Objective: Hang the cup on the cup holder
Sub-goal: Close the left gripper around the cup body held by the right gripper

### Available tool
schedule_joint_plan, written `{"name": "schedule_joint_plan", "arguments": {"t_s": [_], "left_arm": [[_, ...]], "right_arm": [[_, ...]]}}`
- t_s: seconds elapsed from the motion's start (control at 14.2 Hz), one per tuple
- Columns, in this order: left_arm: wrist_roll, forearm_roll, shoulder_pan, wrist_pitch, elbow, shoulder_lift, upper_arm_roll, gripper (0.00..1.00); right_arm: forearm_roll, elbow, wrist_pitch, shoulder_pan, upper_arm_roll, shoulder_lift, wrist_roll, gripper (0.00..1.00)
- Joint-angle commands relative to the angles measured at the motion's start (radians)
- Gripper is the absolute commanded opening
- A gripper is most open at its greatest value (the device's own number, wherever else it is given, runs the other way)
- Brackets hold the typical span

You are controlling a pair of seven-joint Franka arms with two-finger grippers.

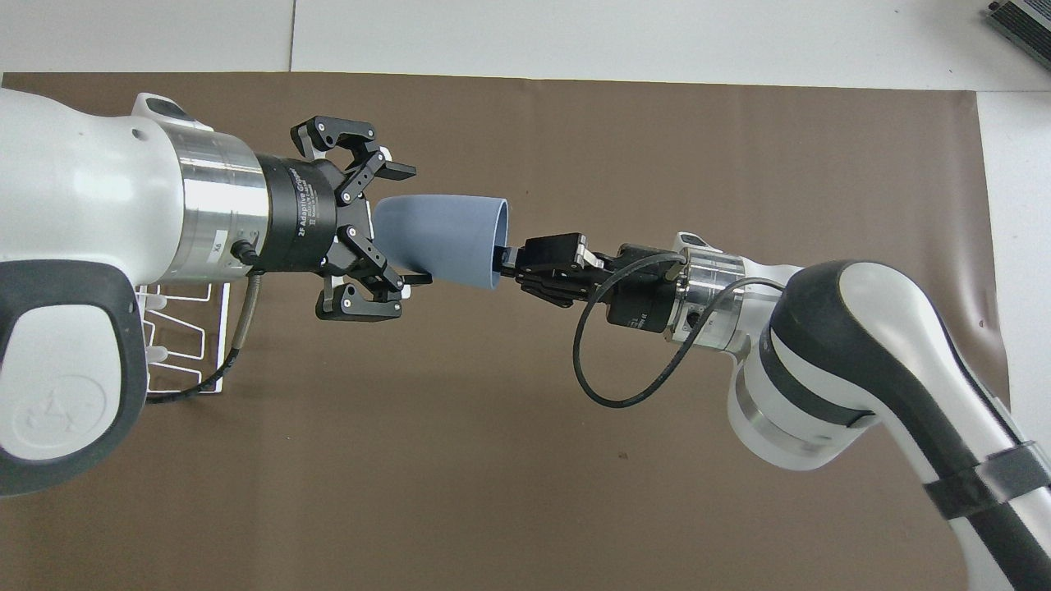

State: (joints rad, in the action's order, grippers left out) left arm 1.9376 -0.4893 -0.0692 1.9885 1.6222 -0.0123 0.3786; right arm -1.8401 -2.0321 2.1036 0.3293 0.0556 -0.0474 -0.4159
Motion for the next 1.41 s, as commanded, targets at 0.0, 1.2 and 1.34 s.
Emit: {"name": "schedule_joint_plan", "arguments": {"t_s": [0.0,1.2,1.34], "left_arm": [[0.014,0.015,-0.024,0.026,0.025,0.006,-0.009,1.00],[-0.077,0.000,-0.067,0.020,0.027,0.008,-0.001,0.00],[-0.077,0.000,-0.064,0.015,0.030,0.009,-0.003,0.00]], "right_arm": [[0.002,-0.017,0.006,-0.003,0.003,0.027,0.002,0.00],[0.015,-0.019,0.039,-0.009,0.001,0.044,0.062,1.00],[0.021,-0.020,0.041,-0.009,0.001,0.044,0.066,1.00]]}}
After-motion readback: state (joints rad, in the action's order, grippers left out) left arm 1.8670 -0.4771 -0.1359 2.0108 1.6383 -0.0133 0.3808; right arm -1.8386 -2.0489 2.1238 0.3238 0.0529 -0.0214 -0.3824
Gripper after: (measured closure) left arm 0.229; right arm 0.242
